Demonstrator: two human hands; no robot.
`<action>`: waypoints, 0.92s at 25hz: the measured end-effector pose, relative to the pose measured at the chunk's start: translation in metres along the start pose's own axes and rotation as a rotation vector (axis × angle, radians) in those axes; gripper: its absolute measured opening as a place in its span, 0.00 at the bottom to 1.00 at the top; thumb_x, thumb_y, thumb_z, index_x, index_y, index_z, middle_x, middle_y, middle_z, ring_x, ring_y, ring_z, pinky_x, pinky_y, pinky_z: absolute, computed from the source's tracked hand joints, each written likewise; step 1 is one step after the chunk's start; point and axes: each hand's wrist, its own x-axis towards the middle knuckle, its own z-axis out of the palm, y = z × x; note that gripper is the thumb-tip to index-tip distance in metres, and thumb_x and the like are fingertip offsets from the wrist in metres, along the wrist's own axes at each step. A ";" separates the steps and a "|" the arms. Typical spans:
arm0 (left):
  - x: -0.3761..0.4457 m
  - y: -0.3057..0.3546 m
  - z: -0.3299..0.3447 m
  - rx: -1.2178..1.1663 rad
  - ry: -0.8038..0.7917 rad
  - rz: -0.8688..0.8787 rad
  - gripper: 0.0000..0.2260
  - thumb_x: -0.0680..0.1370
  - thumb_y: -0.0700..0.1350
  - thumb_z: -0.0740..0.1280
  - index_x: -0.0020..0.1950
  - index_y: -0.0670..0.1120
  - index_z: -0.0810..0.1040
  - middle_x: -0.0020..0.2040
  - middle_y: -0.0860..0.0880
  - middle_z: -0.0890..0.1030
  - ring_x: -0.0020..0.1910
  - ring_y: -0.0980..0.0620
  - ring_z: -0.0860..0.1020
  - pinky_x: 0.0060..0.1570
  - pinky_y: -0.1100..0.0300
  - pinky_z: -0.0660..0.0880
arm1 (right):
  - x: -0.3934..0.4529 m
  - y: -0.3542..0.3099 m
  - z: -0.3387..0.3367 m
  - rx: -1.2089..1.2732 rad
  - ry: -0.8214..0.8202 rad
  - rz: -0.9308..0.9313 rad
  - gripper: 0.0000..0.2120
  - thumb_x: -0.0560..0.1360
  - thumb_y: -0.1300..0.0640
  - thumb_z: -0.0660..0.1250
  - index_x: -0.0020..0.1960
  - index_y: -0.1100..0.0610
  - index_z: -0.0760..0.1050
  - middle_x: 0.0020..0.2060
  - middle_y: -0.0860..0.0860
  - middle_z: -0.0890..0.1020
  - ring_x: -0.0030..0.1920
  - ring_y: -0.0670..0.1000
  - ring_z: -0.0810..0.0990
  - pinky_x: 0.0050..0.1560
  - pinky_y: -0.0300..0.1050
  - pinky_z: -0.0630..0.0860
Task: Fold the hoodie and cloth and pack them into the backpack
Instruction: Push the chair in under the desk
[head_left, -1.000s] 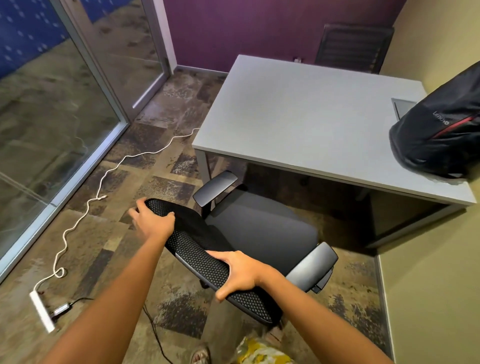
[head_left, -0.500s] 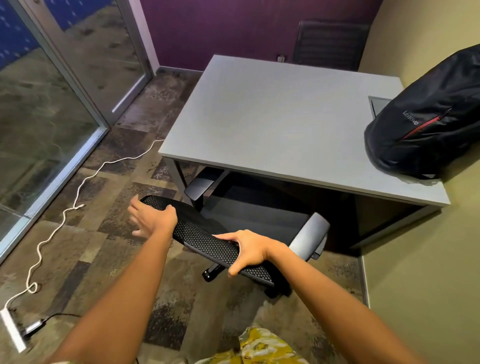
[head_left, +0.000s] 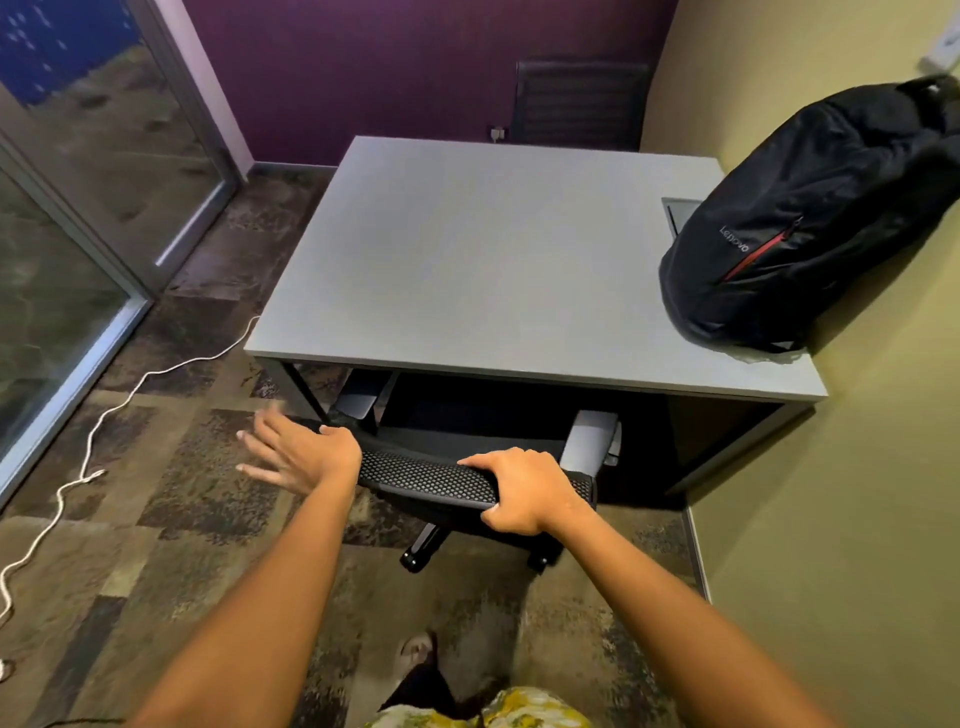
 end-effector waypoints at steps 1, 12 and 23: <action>-0.001 0.005 0.004 0.035 -0.024 0.071 0.23 0.73 0.36 0.67 0.68 0.47 0.71 0.75 0.47 0.69 0.81 0.46 0.50 0.77 0.40 0.38 | 0.004 0.007 -0.006 -0.008 -0.004 -0.004 0.37 0.63 0.48 0.67 0.72 0.38 0.68 0.54 0.46 0.85 0.52 0.52 0.82 0.50 0.47 0.79; 0.010 0.071 0.027 0.545 -0.678 0.742 0.24 0.77 0.70 0.51 0.52 0.61 0.83 0.32 0.57 0.78 0.49 0.54 0.82 0.78 0.44 0.49 | 0.049 0.080 -0.056 0.067 -0.105 0.050 0.38 0.61 0.49 0.68 0.71 0.35 0.70 0.46 0.44 0.85 0.42 0.45 0.81 0.47 0.46 0.80; 0.049 0.118 0.050 0.601 -1.051 1.199 0.35 0.65 0.72 0.68 0.70 0.68 0.67 0.66 0.61 0.78 0.61 0.55 0.78 0.57 0.56 0.74 | 0.084 0.126 -0.089 0.029 -0.103 0.080 0.37 0.60 0.44 0.65 0.68 0.25 0.65 0.48 0.43 0.86 0.42 0.45 0.82 0.46 0.44 0.81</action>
